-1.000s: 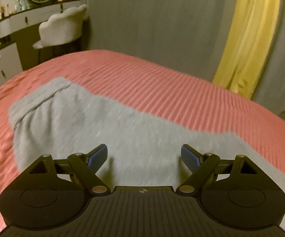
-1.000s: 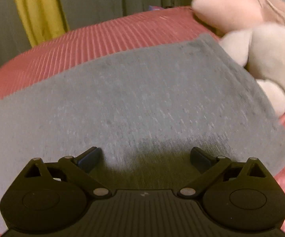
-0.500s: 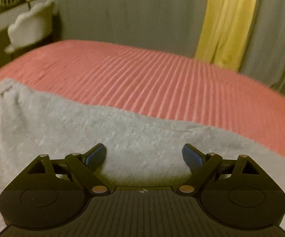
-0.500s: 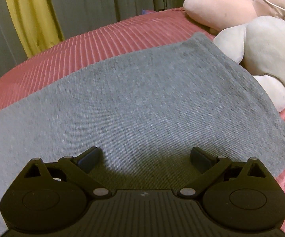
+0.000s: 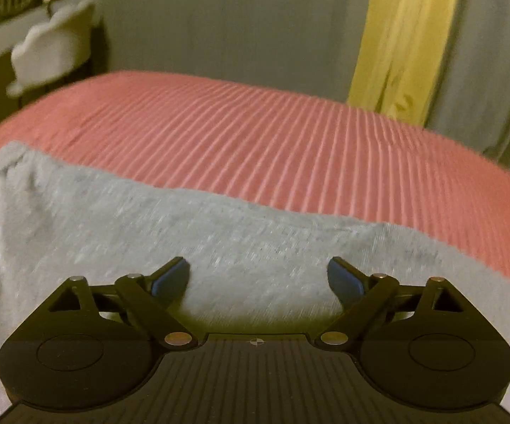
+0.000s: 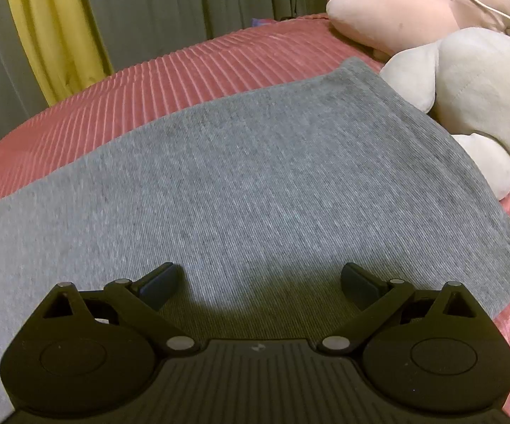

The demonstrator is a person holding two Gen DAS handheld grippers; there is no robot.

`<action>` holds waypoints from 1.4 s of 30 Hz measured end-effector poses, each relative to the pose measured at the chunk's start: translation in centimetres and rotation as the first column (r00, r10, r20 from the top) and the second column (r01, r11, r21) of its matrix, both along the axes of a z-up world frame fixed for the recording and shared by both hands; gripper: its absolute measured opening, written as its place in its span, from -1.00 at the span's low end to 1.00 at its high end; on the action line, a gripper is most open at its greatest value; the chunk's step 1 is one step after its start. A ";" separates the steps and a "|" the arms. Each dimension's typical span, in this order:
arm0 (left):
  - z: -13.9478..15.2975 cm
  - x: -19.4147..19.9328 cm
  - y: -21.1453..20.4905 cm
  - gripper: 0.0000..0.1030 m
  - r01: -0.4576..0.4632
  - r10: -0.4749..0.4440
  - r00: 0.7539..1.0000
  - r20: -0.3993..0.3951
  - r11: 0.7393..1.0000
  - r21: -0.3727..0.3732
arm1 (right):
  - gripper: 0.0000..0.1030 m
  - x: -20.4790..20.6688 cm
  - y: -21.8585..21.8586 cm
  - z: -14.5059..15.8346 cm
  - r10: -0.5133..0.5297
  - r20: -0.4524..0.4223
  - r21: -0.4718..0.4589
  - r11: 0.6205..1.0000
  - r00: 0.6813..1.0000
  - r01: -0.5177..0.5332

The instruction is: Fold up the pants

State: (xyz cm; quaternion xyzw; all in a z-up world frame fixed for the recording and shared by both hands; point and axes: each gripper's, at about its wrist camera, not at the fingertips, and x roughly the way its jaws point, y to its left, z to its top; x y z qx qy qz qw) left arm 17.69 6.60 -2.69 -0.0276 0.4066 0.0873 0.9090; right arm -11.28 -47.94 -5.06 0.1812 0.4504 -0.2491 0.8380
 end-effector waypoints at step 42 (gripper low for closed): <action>0.4 -12.4 -4.2 0.86 0.075 -0.070 0.992 -0.109 0.996 0.051 | 0.92 -1.3 -0.2 1.1 -0.019 0.033 0.057 0.998 0.999 0.017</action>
